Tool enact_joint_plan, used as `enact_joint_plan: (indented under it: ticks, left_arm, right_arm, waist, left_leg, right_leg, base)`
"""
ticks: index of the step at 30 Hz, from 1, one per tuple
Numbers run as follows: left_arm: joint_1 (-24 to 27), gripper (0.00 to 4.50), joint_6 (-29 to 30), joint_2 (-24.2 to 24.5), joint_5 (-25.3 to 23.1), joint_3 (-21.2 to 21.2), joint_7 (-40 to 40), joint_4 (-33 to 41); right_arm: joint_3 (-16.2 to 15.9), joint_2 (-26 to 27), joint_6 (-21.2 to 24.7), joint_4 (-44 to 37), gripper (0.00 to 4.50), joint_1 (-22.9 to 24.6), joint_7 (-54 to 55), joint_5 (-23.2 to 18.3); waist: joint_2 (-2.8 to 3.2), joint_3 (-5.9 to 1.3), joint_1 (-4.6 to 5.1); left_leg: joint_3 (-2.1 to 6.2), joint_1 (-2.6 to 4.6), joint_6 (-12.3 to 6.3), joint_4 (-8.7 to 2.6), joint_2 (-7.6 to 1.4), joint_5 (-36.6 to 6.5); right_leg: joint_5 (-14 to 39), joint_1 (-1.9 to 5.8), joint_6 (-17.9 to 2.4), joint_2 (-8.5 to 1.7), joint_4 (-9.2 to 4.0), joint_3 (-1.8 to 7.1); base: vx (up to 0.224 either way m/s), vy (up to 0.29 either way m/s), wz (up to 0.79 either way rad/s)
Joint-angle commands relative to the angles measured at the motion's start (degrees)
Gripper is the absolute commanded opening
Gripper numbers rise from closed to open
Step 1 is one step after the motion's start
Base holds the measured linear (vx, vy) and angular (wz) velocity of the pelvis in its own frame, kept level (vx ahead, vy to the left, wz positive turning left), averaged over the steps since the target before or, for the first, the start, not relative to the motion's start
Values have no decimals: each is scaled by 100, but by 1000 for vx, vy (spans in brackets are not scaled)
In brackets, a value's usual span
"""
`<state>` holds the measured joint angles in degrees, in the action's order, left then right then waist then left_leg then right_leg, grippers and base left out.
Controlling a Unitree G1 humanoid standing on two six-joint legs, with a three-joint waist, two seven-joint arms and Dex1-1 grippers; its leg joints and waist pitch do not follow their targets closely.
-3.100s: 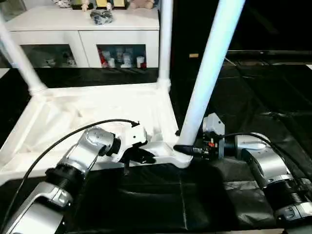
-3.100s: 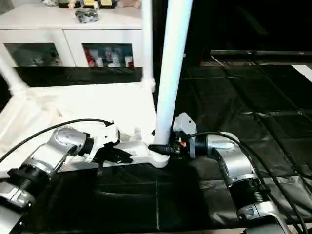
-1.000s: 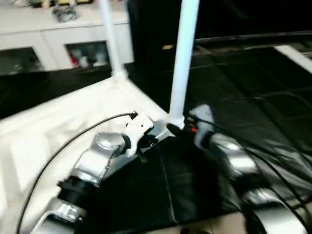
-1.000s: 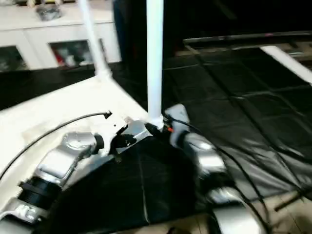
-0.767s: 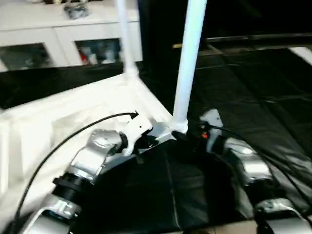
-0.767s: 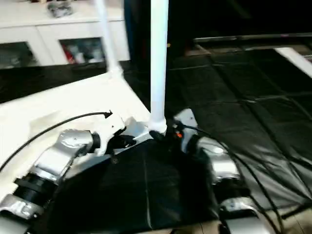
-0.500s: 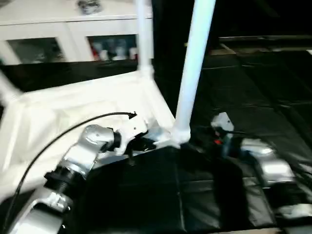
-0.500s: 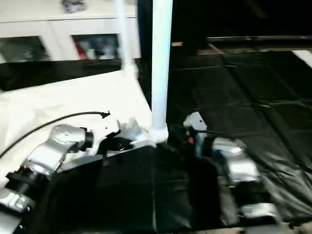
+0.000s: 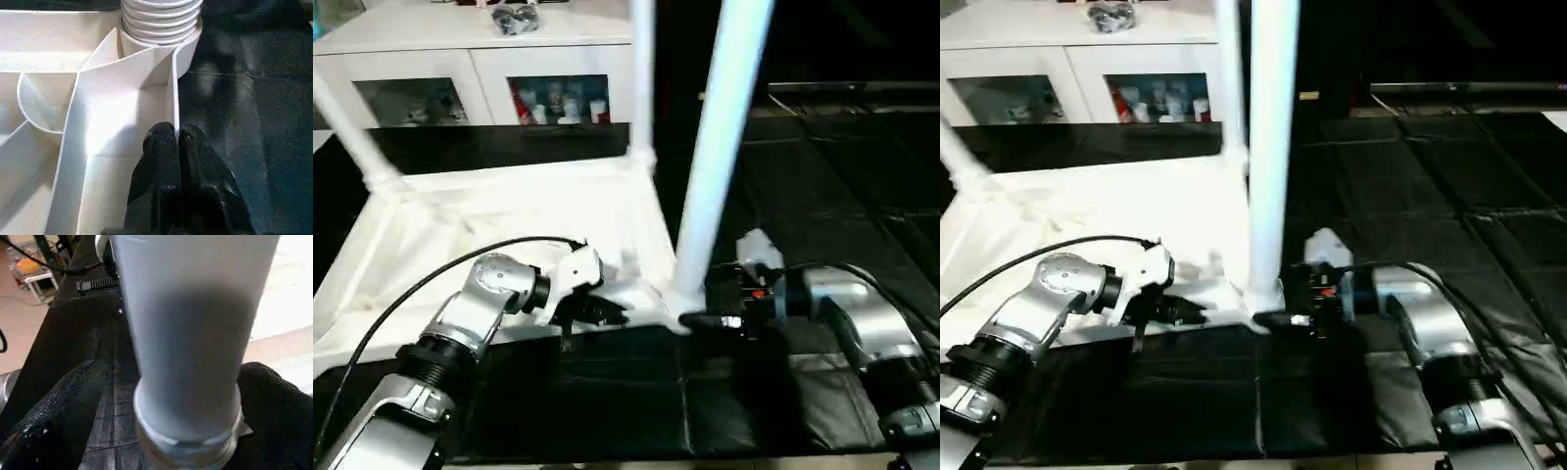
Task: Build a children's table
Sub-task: Rotate leg to tighten
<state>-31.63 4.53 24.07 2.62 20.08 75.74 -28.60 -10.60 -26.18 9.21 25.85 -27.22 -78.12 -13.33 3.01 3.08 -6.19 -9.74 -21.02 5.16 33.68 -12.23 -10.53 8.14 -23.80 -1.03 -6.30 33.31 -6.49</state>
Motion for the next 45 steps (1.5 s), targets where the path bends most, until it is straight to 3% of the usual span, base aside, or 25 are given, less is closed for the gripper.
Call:
enact_joint_plan:
  ticks: [1, 6, 8, 11, 13, 14, 19, 27, 31, 33, 34, 36, 38, 40, 41, 43, 45]
  left_arm:
    - [-42, 0, -180, -28, 73, 107, 244, 148]
    - [-43, 0, -245, -19, 24, 129, 304, 132]
    - [-28, 0, -268, -6, 8, 142, 312, 128]
    - [-28, 0, -313, 6, 0, 148, 319, 100]
    - [-31, 0, -326, 8, -2, 146, 320, 90]
    - [-34, 0, -334, 5, -3, 139, 319, 76]
    - [-44, 0, -359, 3, -21, 122, 297, 19]
    - [-62, 0, -183, -68, 57, 22, 164, -56]
    - [-136, 0, 43, -200, 49, -116, -230, -165]
    - [-253, 0, 290, -455, -22, -335, -1015, -355]
    - [-276, 0, 374, -541, -24, -410, -1254, -372]
    - [-284, 0, 566, -687, 70, -547, -1512, -316]
    - [-297, 0, 840, -877, 129, -710, -1903, -189]
    - [-304, 0, 1110, -1061, 173, -843, -2249, -54]
    - [-318, 0, 1262, -1191, 161, -931, -2548, 20]
    - [-341, 0, 1496, -1378, 137, -1039, -2958, 130]
    - [-362, 0, 1768, -1644, 134, -1188, -3453, 311]
  right_arm:
    - [-53, -1, -58, 104, 432, -153, -124, 61]
    - [-84, 2, -24, 234, 377, -235, -227, 22]
    - [-92, 2, 7, 235, 377, -244, -262, 11]
    - [-110, -4, 2, 255, 335, -239, -308, 8]
    - [-121, -8, -4, 265, 335, -234, -331, 8]
    - [-134, -13, -12, 269, 312, -221, -350, 11]
    - [-149, -1, -17, 237, 279, -160, -361, 24]
    - [-157, 50, 141, 168, 272, -32, -308, -43]
    - [1, 203, 411, 88, 270, 105, -53, -225]
    - [268, 547, 551, 55, 270, 304, 679, -332]
    - [342, 672, 516, 49, 270, 367, 923, -342]
    - [439, 858, 535, 112, 269, 419, 1359, -304]
    - [578, 1126, 501, 286, 268, 435, 2003, -212]
    - [724, 1399, 501, 503, 268, 386, 2573, -162]
    - [834, 1592, 532, 660, 268, 309, 2954, -156]
    - [1009, 1883, 572, 872, 267, 165, 3520, -151]
    - [1302, 2283, 669, 1130, 266, -77, 4238, -257]
  waist:
    - [-115, -440, 16]
    - [-118, -449, -17]
    - [-119, -443, -24]
    - [-114, -445, -26]
    - [-118, -445, -24]
    - [-118, -443, -23]
    - [-99, -443, -22]
    - [-82, -451, -25]
    - [-54, -442, -31]
    - [-53, -422, -23]
    - [-33, -400, -17]
    - [-68, -403, 25]
    - [-56, -367, 100]
    - [-79, -363, 175]
    - [-64, -362, 211]
    - [-66, -367, 269]
    - [-83, -371, 327]
  left_leg:
    - [-53, 39, -466, -366, -90, -1082]
    - [-51, 17, -492, -343, -85, -940]
    - [-54, 15, -496, -332, -84, -963]
    - [-53, 14, -465, -329, -76, -1004]
    - [-49, 9, -454, -332, -74, -1013]
    - [-49, 13, -452, -333, -72, -1018]
    - [-44, 7, -452, -333, -67, -1036]
    - [-42, 12, -445, -330, -65, -1044]
    - [-42, 22, -414, -336, -59, -1154]
    - [-45, 38, -362, -349, -58, -1313]
    - [-54, 87, -282, -354, -58, -1471]
    - [-12, 47, -190, -384, -32, -1587]
    - [1, 72, -110, -390, -10, -1763]
    - [21, 10, -106, -403, 12, -1701]
    - [19, 21, -122, -391, 29, -1724]
    - [17, 46, -137, -374, 49, -1758]
    - [15, 24, -158, -372, 51, -1713]
  right_leg:
    - [1698, 343, -1140, -201, -329, 260]
    - [1554, 347, -1165, -197, -281, 277]
    - [1531, 336, -1194, -194, -269, 289]
    - [1581, 343, -1198, -191, -264, 296]
    - [1618, 351, -1171, -191, -268, 293]
    - [1640, 346, -1164, -189, -272, 295]
    - [1620, 349, -1181, -181, -266, 306]
    - [1554, 352, -1199, -176, -267, 304]
    - [1642, 352, -1211, -174, -286, 304]
    - [1916, 341, -1130, -177, -333, 303]
    - [2159, 295, -1086, -181, -374, 310]
    - [2519, 362, -907, -191, -385, 273]
    - [3047, 315, -691, -200, -471, 245]
    - [3162, 355, -577, -197, -474, 230]
    - [3304, 335, -496, -193, -508, 218]
    - [3395, 310, -467, -186, -541, 201]
    - [3340, 312, -484, -181, -536, 204]
  base:
    - [0, 0, 0]
    - [0, 0, 0]
    - [0, 0, 0]
    - [0, 0, 0]
    - [0, 0, 0]
    - [0, 0, 0]
    - [0, 0, 0]
    - [0, 0, 0]
    - [0, 0, 0]
    - [0, 0, 0]
    - [0, 0, 0]
    - [0, 0, 0]
    - [0, 0, 0]
    - [0, 0, 0]
    - [0, 0, 0]
    - [0, 0, 0]
    - [0, 0, 0]
